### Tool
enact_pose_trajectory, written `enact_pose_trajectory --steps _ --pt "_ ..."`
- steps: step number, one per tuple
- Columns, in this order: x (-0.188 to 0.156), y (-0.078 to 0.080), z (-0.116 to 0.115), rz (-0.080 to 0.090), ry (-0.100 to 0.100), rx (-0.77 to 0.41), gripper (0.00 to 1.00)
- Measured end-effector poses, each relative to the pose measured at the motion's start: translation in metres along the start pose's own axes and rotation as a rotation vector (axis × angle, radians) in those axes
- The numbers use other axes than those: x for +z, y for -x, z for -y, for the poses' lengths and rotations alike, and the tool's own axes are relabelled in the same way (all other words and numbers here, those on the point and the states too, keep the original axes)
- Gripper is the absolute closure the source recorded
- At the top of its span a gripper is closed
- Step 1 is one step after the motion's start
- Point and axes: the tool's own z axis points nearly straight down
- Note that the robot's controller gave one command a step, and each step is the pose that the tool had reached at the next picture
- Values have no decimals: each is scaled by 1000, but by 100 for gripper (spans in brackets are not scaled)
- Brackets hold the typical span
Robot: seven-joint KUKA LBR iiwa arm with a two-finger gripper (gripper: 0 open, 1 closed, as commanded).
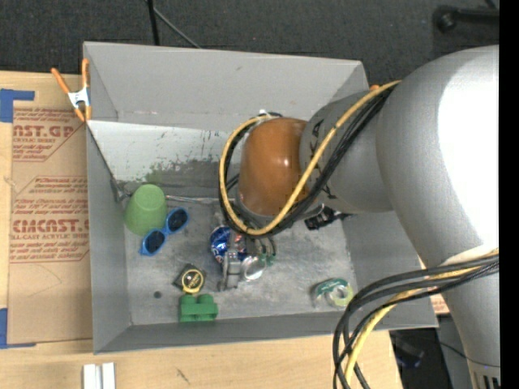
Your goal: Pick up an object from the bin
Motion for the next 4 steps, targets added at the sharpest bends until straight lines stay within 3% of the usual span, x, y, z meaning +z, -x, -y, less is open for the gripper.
enact_pose_trajectory --steps 1,2,3,4 --pt "-33 -1 31 5 4 131 0" --pt "-33 36 41 5 5 327 0" --pt "-1 43 31 1 5 349 0" --pt "-1 43 31 2 5 349 0"
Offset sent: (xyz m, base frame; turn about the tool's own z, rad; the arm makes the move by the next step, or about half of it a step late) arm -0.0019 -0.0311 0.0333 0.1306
